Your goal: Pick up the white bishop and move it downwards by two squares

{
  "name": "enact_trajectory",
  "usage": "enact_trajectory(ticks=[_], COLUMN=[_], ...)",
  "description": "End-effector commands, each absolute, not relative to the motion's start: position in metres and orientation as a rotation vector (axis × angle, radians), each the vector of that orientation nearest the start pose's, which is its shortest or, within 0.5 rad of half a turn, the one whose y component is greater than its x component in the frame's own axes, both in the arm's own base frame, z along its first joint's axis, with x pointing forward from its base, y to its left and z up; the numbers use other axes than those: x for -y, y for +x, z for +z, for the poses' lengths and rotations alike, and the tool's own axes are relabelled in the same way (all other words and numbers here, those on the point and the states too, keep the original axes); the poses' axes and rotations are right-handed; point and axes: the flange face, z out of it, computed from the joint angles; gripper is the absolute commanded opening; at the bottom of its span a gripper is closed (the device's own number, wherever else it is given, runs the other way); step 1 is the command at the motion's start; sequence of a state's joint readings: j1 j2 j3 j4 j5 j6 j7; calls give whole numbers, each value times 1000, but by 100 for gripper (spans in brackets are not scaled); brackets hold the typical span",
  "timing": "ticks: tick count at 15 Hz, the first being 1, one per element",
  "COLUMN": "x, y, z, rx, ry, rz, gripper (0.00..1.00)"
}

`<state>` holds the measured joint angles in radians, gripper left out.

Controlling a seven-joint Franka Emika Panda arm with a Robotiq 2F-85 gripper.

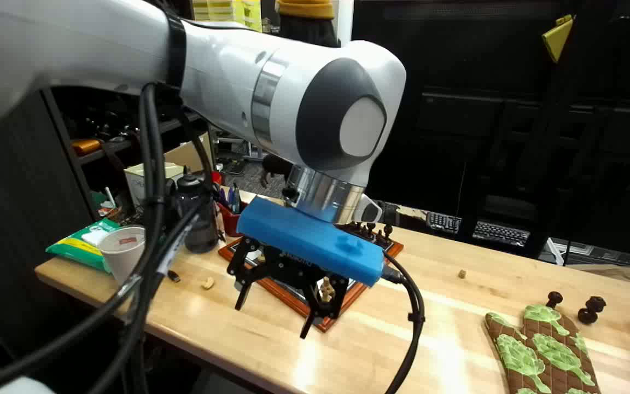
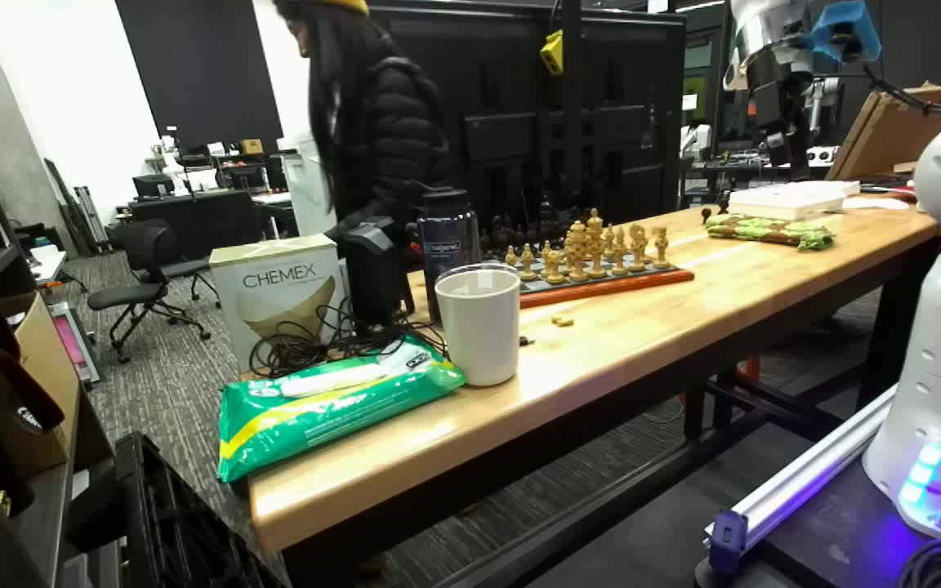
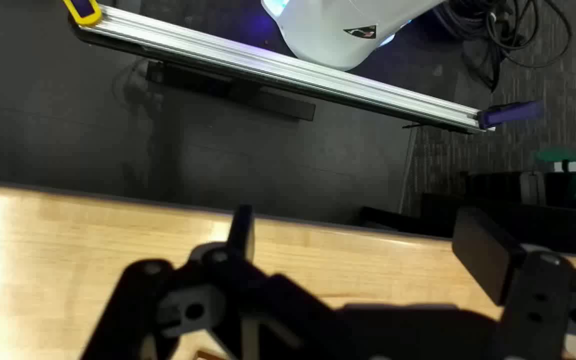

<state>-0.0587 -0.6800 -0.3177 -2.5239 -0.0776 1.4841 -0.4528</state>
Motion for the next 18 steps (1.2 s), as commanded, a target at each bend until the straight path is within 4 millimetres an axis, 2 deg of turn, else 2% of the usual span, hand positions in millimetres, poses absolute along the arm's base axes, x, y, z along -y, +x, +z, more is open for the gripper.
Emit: enact_trajectory(ticks=[1,12,15,18], x=[126,126,115,100], y=[281,281,304,338], z=[464,464,470,474], rx=[272,271,316,358], ry=[-2843,-2843,-2877,-2947], rz=[451,451,425,327], gripper=[100,100,100,100])
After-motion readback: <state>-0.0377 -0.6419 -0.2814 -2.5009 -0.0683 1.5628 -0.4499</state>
